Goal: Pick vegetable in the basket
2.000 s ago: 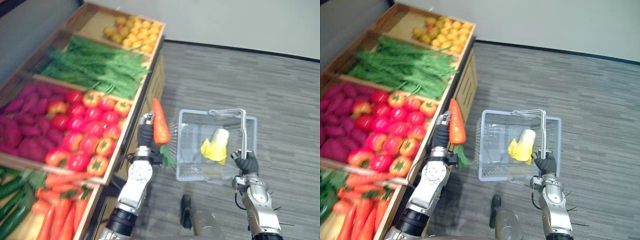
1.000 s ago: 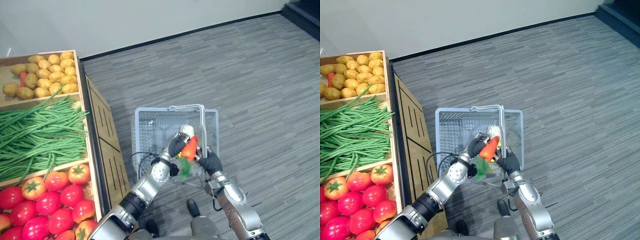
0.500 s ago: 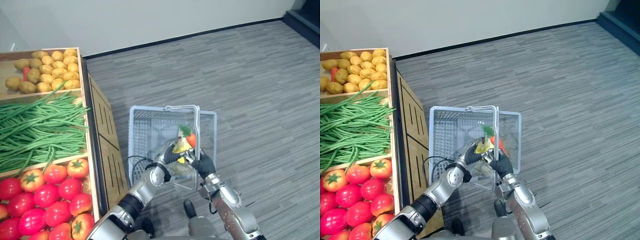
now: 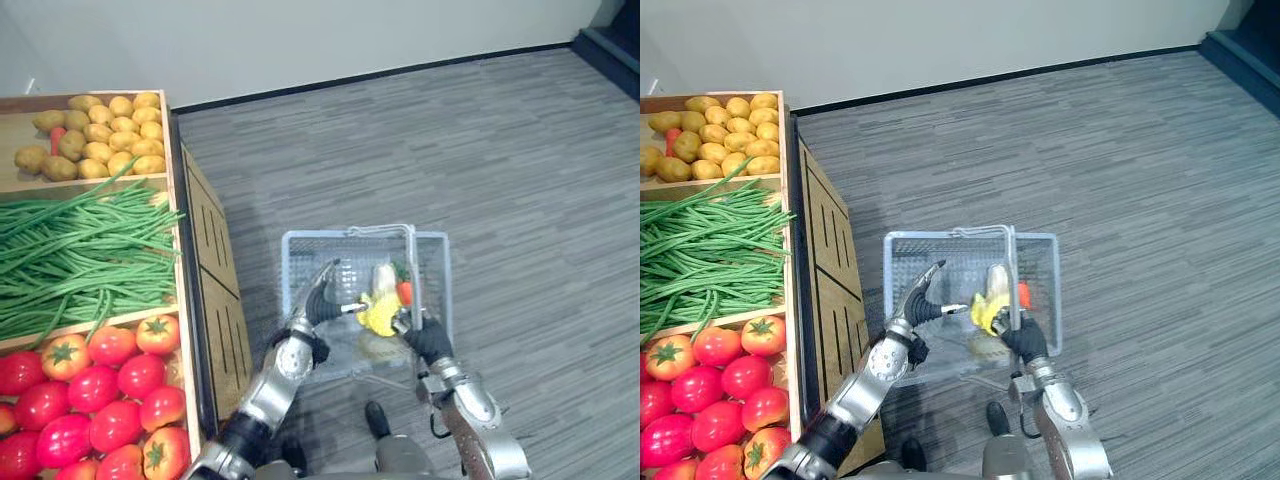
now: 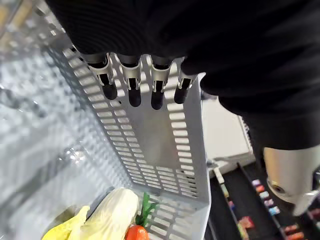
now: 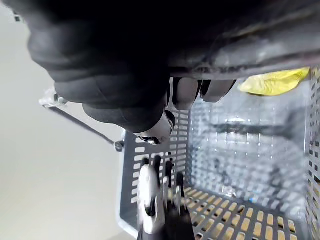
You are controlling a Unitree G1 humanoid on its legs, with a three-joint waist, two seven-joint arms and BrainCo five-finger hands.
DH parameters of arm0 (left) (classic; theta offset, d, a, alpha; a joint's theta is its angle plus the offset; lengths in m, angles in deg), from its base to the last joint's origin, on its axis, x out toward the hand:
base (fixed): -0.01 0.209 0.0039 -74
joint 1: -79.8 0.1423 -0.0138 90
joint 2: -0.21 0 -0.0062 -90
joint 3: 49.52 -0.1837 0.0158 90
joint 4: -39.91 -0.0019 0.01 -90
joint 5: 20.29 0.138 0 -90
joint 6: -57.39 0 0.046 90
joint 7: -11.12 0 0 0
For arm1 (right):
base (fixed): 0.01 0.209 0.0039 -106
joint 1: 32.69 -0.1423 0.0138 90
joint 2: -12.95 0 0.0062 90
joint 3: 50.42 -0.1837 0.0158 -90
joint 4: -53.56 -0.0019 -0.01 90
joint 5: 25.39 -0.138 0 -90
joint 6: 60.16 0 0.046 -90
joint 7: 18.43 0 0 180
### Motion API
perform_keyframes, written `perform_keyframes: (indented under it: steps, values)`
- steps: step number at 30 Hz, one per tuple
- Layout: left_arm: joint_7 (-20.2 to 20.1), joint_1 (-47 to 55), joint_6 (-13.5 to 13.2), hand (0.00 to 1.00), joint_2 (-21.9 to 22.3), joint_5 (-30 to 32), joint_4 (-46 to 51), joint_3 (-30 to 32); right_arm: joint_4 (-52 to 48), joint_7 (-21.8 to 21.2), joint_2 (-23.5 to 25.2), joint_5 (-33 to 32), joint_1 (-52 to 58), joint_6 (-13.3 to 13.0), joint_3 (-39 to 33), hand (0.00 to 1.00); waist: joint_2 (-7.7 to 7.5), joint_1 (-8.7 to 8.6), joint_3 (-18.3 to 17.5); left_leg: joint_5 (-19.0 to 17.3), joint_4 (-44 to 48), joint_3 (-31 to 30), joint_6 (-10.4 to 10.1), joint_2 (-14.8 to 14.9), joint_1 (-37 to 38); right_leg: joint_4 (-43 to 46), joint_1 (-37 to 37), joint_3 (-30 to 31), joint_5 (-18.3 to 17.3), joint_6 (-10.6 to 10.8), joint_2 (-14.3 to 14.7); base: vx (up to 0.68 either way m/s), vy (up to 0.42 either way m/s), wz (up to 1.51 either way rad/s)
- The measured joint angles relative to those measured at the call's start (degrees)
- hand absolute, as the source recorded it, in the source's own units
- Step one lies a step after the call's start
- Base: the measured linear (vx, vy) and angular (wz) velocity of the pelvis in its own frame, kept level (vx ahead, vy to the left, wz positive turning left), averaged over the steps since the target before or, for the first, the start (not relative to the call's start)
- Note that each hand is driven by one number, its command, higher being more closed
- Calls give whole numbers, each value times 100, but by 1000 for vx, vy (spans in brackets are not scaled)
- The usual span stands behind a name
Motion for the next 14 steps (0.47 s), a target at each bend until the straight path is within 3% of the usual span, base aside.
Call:
perform_keyframes:
  steps: [8,14]
  values:
    - [-212,1059,-145,0,-177,-1253,493,1191,82,305,-45,98,265,-19,-1310,100,84,133,-361,198,-287,-252,34,-78,83,-1,80,-337,-38,10,-68,-15,-22,16]
    - [-425,1358,-286,0,-422,-1397,225,1759,1059,286,-96,290,249,-61,-1603,100,58,156,-465,310,-365,-488,9,-84,90,0,180,-584,-81,-51,-79,-19,-29,21]
